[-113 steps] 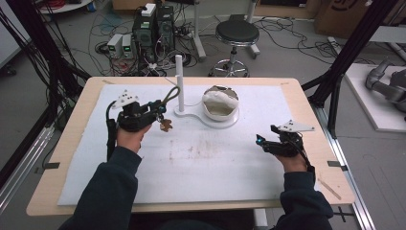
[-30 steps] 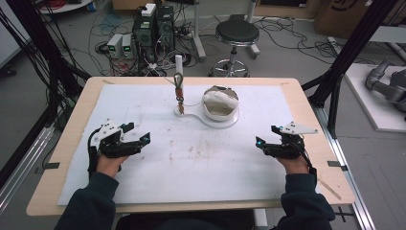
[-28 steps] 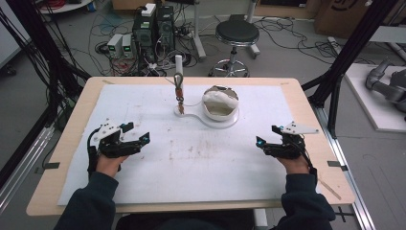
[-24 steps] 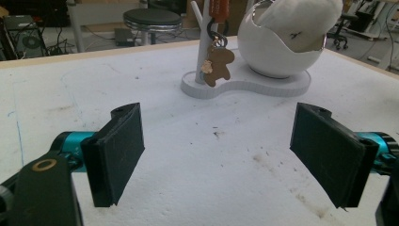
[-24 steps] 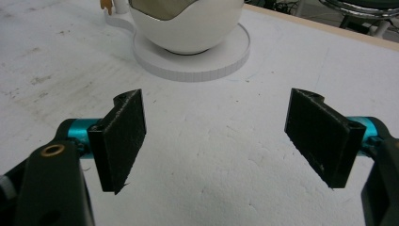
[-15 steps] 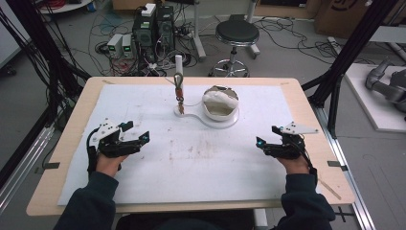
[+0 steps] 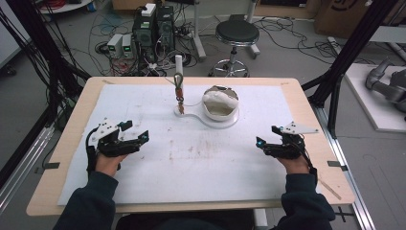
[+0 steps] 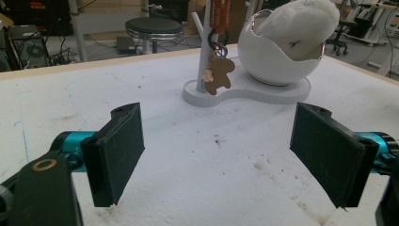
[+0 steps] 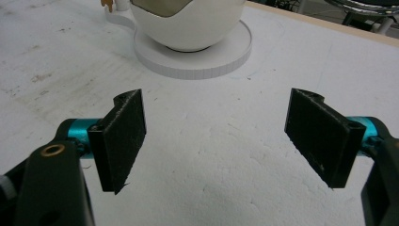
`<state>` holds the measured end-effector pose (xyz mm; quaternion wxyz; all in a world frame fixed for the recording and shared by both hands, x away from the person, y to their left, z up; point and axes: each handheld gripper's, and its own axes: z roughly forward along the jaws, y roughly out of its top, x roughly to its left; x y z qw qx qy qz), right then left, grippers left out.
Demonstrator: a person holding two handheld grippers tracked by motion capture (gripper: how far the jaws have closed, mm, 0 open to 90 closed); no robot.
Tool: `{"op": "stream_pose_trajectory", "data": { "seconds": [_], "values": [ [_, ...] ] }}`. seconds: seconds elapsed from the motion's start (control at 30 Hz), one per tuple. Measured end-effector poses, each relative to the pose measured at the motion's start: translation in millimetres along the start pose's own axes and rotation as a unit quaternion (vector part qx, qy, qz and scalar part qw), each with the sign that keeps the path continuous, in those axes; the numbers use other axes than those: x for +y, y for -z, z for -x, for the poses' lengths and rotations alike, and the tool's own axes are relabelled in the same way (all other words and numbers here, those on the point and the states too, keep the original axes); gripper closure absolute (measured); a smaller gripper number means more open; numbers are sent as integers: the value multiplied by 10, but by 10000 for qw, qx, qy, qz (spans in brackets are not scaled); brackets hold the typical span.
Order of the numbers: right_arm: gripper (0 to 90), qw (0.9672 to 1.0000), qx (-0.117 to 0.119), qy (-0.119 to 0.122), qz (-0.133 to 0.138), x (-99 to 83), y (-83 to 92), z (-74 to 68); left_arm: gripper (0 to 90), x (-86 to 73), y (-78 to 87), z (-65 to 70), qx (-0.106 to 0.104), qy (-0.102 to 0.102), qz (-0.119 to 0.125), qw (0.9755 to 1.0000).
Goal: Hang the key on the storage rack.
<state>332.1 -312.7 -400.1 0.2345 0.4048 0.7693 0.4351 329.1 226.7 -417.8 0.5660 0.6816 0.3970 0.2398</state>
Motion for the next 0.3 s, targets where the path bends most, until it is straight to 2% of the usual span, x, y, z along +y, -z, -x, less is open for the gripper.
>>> {"op": "stream_pose_trajectory", "data": {
  "seconds": [0.3],
  "values": [
    [213,10000,-15,-19,7,-1,7,13,178,0,-4,-4,4,18,-1,10000]
  ]
}}
